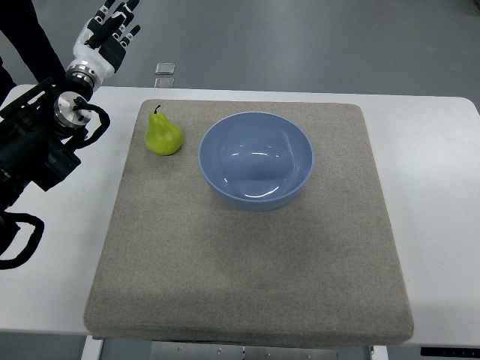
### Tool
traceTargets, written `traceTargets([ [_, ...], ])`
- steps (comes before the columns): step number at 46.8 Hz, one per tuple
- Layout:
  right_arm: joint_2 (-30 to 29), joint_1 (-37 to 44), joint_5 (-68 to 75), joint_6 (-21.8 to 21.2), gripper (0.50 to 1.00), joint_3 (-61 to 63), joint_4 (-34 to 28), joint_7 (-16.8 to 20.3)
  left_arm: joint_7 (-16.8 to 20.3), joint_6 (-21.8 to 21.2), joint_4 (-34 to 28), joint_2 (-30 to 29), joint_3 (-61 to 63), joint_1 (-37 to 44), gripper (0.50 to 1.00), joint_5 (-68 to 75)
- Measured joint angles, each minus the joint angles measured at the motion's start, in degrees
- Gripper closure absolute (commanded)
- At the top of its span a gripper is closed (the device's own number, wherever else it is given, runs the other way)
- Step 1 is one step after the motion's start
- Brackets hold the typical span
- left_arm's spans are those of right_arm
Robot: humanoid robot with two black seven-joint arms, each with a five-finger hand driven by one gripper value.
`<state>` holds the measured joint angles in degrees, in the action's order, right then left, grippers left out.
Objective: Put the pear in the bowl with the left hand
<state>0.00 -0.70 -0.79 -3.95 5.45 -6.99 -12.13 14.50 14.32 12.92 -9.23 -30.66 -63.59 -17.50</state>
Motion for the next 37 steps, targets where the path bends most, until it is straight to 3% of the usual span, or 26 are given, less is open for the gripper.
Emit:
traceTargets([
  [11, 0.0, 0.0, 0.0, 0.0, 0.574, 0.0, 0.0, 0.0, 1.8, -0.1, 0.0, 0.0, 0.1, 0.0, 0.508, 0.0],
  [37, 0.0, 0.0, 0.0, 0.0, 0.574, 0.0, 0.0, 0.0, 2.0, 0.4, 0.0, 0.2, -0.3, 0.3, 0.508, -0.2],
])
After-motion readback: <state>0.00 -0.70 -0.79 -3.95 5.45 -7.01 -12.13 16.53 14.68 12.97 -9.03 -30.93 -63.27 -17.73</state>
